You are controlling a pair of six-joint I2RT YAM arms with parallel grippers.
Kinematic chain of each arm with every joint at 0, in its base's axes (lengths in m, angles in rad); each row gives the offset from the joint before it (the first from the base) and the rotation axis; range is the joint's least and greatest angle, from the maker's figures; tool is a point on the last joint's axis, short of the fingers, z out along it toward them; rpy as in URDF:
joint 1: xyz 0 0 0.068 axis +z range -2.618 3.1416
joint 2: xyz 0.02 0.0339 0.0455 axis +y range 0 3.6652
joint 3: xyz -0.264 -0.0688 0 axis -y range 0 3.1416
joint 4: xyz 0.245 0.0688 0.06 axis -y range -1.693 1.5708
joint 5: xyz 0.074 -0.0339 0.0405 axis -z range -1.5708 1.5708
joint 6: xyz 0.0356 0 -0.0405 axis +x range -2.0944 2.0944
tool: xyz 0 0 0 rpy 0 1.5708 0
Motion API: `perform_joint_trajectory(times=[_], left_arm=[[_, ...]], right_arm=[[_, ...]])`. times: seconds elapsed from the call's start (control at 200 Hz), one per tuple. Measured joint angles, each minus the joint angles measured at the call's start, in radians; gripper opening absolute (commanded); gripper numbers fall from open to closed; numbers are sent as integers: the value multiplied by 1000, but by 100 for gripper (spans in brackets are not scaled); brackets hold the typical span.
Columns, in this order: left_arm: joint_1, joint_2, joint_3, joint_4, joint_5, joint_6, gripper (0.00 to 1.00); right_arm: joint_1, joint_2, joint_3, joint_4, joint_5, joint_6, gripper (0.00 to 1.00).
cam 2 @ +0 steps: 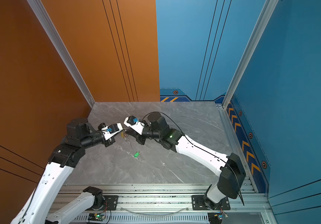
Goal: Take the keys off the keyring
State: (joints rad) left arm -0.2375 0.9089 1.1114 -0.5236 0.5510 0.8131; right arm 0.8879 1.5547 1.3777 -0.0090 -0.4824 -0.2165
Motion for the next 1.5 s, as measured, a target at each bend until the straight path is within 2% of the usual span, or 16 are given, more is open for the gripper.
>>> perform_joint_trajectory(times=[0.115,0.39,0.921,1.502], left_arm=[[26,0,0,10,23,-21,0],[45,4,0,45,46,-53,0],[48,19,0,114,106,-149,0],[47,25,17,116,135,-179,0]], right_arm=[[-5,0,-2,13,-19,24,30],[-12,-12,-69,74,-38,51,40],[-13,-60,-144,205,-36,95,41],[-19,-61,-150,275,-37,122,39]])
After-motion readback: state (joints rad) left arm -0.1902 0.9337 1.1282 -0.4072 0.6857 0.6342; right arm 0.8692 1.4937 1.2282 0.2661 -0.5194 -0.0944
